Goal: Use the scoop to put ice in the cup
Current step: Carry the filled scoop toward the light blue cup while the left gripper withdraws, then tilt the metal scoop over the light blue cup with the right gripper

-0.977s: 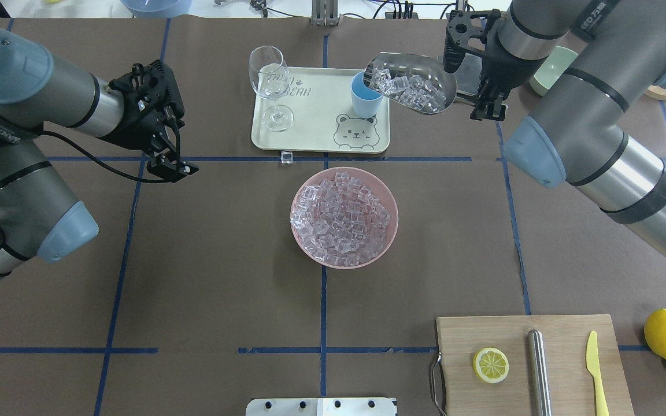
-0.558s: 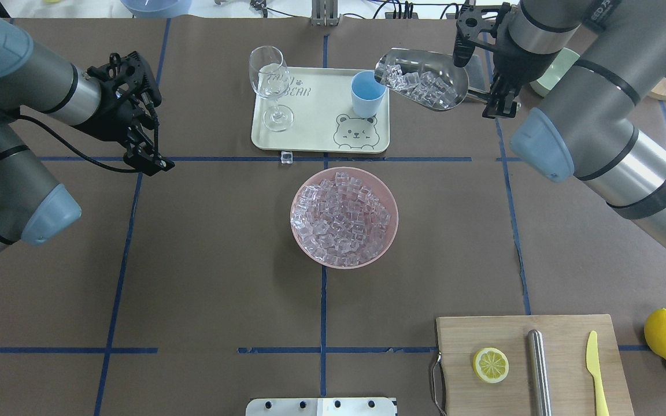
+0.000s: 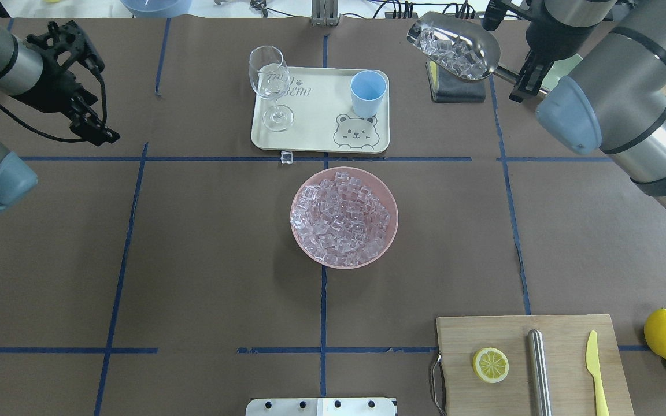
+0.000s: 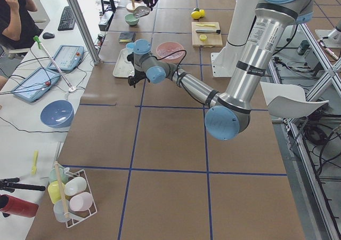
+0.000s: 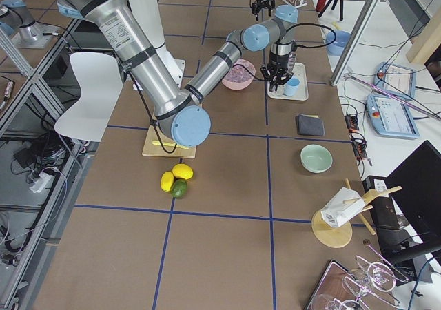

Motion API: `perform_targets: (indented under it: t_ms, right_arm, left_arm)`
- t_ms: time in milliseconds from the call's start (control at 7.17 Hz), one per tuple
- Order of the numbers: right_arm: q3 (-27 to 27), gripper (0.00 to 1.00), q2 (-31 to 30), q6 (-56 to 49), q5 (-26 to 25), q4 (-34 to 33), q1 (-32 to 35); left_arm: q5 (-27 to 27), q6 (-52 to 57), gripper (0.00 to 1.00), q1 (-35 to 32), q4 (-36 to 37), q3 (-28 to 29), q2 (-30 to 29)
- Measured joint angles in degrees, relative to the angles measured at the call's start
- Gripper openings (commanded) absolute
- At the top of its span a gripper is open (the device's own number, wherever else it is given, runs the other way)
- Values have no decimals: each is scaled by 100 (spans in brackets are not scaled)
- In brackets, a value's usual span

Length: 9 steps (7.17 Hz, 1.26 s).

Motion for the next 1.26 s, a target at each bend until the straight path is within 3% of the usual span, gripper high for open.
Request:
perform_targets:
  t_ms: [419,1256]
  right_arm:
    - [-513,0,80,169,-41,-55,-71]
    - [-2394,0,1619,197,-822,-822,-744]
  left_arm:
    - [-38,44,100,-447,70,334,123]
    - [-81,215,100,-632,21,320,242]
